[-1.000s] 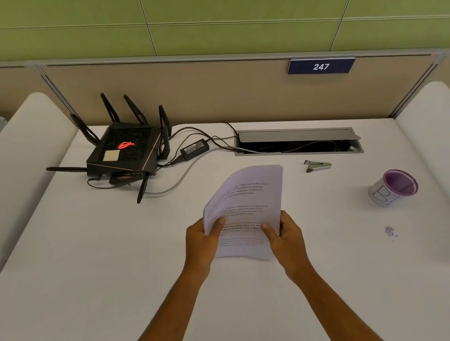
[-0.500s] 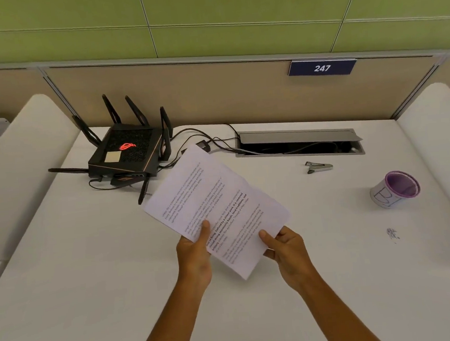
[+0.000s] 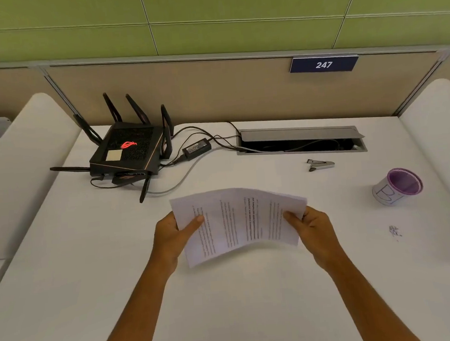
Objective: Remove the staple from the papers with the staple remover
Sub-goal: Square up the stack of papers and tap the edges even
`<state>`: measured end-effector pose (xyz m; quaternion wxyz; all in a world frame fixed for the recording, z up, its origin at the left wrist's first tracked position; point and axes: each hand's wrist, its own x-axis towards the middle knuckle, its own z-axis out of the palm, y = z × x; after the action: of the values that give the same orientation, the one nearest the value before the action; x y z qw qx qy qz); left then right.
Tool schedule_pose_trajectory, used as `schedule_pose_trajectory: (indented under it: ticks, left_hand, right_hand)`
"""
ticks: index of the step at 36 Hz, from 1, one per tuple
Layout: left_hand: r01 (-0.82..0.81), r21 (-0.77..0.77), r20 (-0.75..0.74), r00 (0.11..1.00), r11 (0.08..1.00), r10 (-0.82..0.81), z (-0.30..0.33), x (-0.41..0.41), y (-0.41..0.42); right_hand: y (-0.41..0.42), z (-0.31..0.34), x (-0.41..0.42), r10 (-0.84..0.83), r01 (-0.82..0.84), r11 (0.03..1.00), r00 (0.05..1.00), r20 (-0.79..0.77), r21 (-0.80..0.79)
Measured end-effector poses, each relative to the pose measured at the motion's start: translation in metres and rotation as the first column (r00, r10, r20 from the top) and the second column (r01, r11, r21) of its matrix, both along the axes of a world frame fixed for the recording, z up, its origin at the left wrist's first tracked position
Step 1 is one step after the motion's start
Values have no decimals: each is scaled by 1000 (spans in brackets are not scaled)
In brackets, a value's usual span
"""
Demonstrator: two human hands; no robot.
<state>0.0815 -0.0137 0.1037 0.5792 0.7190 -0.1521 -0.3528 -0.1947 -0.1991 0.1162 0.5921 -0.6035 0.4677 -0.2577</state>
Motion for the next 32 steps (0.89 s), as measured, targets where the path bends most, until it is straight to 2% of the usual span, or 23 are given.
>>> schedule_pose_trajectory:
  ticks: [5, 9, 12, 18, 22, 28, 32]
  left_hand:
    - [-43, -69, 12, 999, 997, 43, 3, -9, -2]
    - [-51, -53, -11, 999, 997, 50, -8, -23, 0]
    - [5, -35, 14, 1000, 999, -5, -13, -34, 1]
    - [26, -98, 61, 998, 995, -20, -4, -38, 1]
    - [26, -60, 47, 999, 998, -23, -8, -43, 3]
    - [-57, -5, -22, 998, 998, 57, -21, -45, 7]
    - [-120, -2, -30, 992, 993, 120, -18, -37, 10]
  right_hand:
    - [9, 0, -2, -35, 38, 996, 999, 37, -77]
    - [20, -18, -6, -68, 69, 997, 998, 7, -30]
    - [27, -30, -7, -81, 81, 997, 997, -16, 5]
    - [30, -29, -7, -114, 114, 993, 993, -7, -23]
    - [31, -37, -7, -92, 92, 995, 995, -23, -29]
    - [29, -40, -12, -82, 83, 996, 996, -42, 32]
    - [18, -35, -20, 2, 0, 998, 1000, -30, 70]
